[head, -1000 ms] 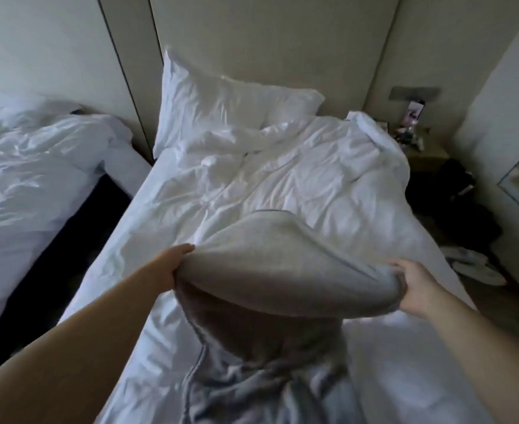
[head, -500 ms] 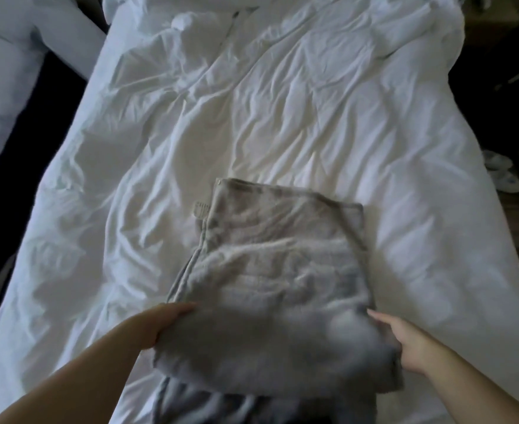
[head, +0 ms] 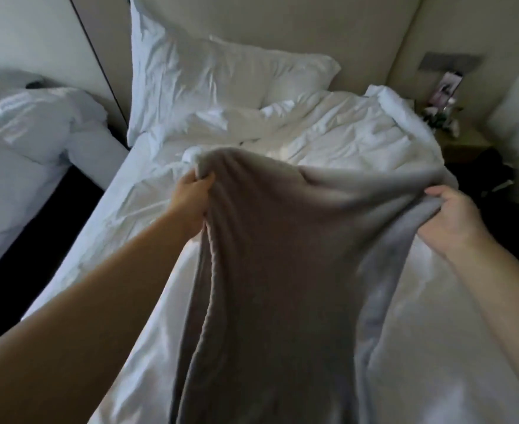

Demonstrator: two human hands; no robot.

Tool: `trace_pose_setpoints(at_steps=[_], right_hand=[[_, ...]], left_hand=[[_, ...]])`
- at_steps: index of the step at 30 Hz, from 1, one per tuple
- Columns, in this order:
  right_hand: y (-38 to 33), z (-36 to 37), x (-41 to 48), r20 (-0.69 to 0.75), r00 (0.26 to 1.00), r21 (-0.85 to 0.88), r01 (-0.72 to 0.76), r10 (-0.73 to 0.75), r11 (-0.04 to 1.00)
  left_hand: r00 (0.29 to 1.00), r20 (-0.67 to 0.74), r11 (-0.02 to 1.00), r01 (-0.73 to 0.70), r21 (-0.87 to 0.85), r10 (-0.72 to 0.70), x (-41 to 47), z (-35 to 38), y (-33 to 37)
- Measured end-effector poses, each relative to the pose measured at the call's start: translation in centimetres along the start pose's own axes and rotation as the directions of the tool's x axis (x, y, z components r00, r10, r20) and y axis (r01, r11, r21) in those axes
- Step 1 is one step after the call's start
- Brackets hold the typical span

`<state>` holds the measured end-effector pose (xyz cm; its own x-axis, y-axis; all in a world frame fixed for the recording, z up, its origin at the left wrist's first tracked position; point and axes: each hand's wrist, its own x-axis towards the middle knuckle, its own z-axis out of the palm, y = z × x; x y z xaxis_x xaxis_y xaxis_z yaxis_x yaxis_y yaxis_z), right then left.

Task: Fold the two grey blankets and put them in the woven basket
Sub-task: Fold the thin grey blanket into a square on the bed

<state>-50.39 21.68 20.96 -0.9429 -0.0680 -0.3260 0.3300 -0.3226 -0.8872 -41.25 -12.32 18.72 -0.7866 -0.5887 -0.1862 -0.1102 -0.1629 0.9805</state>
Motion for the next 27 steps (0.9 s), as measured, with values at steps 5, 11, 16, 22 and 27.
trace_pose_setpoints(at_steps=[5, 11, 16, 22, 27], right_hand=[[-3.8, 3.4, 10.0, -0.122, 0.989, 0.024, 0.086, -0.083, 0.996], [4.7, -1.1, 15.7, -0.169, 0.972, -0.266, -0.204, 0.163, 0.942], [18.1, -10.5, 13.2, -0.329, 0.820, -0.298, -0.561, 0.469, 0.772], [28.0, -17.6, 4.4, -0.387, 0.677, -0.112, -0.708, 0.626, 0.697], [31.0, -20.5, -3.4, -0.344, 0.601, -0.020, -0.773, 0.722, 0.634]], left_hand=[[0.990, -0.087, 0.992, -0.100, 0.076, 0.107, 8.7, 3.0, 4.1], [0.914, -0.105, 0.815, 0.397, 0.423, -0.391, 13.2, -0.8, -7.0], [0.712, -0.109, 0.609, 0.660, 0.440, -0.693, 8.3, -5.6, -21.1], [0.612, -0.037, 0.571, 0.757, 0.319, -0.790, 0.4, -7.8, -31.2], [0.574, -0.008, 0.548, 0.786, 0.284, -0.819, -5.1, -9.6, -32.2]])
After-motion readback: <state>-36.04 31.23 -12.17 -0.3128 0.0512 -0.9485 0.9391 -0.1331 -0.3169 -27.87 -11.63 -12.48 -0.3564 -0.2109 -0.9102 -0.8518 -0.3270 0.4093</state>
